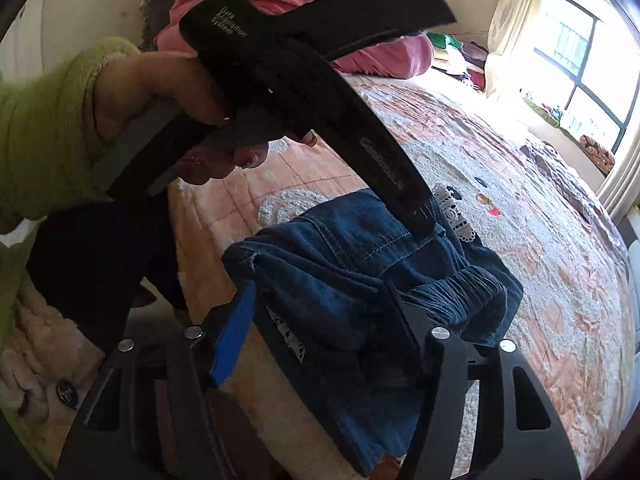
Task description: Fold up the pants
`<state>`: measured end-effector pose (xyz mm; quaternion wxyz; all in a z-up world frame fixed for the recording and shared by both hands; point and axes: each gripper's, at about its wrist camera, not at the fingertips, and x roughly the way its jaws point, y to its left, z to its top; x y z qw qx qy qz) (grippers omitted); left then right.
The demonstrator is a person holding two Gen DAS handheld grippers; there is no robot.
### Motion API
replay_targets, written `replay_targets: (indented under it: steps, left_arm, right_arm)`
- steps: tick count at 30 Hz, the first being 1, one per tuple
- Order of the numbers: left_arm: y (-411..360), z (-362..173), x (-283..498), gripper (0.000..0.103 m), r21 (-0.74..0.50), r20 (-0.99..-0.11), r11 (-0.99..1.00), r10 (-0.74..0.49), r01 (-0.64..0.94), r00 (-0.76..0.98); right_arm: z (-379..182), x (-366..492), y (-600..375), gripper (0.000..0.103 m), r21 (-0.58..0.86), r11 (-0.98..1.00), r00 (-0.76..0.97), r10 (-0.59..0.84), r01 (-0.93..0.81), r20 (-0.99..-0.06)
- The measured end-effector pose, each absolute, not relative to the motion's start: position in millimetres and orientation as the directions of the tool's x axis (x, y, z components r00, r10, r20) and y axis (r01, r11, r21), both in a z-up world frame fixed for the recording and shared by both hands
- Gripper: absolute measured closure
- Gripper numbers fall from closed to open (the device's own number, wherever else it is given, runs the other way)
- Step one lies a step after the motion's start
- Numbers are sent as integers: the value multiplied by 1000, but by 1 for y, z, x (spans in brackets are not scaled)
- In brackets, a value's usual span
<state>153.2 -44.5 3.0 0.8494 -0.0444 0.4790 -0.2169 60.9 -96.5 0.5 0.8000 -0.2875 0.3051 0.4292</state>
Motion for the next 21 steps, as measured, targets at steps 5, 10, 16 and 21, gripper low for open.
replay_targets:
  steps: [5,10,16,21]
  left_arm:
    - [-49,-5,167,62,-264,-815,910,-388,321,430]
    - [-50,-8,167,59,-262,-811,906,-393,332,433]
    - [-55,-6,164,58,-242,-806,910,-382,338,452]
    - [-58,-5,163,57,-223,-806,915,-367,336,464]
  right_arm:
    - [-13,66,-83,92,-238,402,424,476,-884,-770]
    - [-19,52,-104,98,-211,378,387,486,-902,-783]
    - [-35,55,-123,98,-137,455,387,518,-880,-763]
    - [-43,61,-127,94,-53,524,388,556,-850,-735]
